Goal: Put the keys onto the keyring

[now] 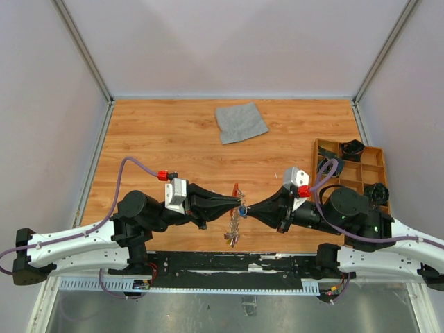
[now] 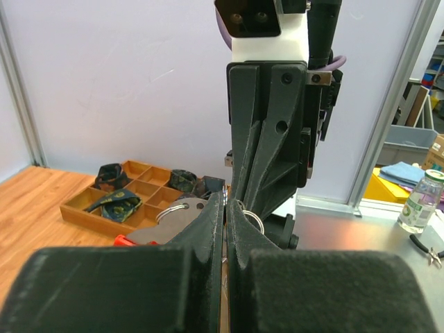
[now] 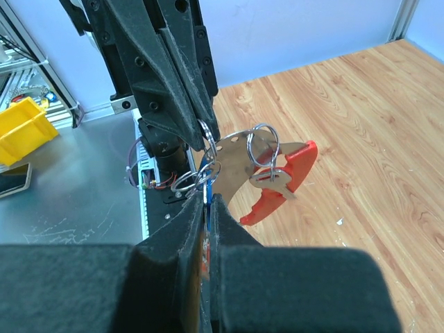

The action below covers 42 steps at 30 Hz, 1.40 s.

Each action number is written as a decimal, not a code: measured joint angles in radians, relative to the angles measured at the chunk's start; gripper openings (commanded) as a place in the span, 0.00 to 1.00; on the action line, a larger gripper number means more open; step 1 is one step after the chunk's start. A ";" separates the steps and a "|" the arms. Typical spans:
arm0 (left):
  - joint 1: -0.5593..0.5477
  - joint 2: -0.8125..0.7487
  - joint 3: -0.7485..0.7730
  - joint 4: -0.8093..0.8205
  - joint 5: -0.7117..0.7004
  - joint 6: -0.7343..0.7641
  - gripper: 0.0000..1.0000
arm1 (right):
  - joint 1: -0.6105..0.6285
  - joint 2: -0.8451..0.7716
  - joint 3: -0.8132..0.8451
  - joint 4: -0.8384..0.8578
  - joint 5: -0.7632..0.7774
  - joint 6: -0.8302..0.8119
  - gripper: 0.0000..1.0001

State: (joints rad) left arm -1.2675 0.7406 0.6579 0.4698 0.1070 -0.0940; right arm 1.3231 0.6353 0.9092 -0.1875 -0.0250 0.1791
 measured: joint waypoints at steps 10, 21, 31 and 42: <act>0.000 0.006 0.000 0.000 0.000 0.000 0.01 | 0.000 -0.025 0.002 -0.048 0.031 -0.004 0.04; 0.000 0.014 0.000 0.000 0.003 0.000 0.01 | 0.000 -0.032 0.016 -0.068 0.051 -0.016 0.04; 0.000 0.030 0.000 -0.001 0.008 0.000 0.01 | 0.000 -0.023 0.017 -0.063 0.051 -0.019 0.04; 0.000 0.039 0.000 -0.001 0.011 0.000 0.00 | 0.000 -0.031 0.017 -0.064 0.051 -0.020 0.04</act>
State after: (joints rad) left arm -1.2675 0.7799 0.6579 0.4690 0.1177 -0.0940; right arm 1.3231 0.6048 0.9264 -0.2512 0.0265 0.1593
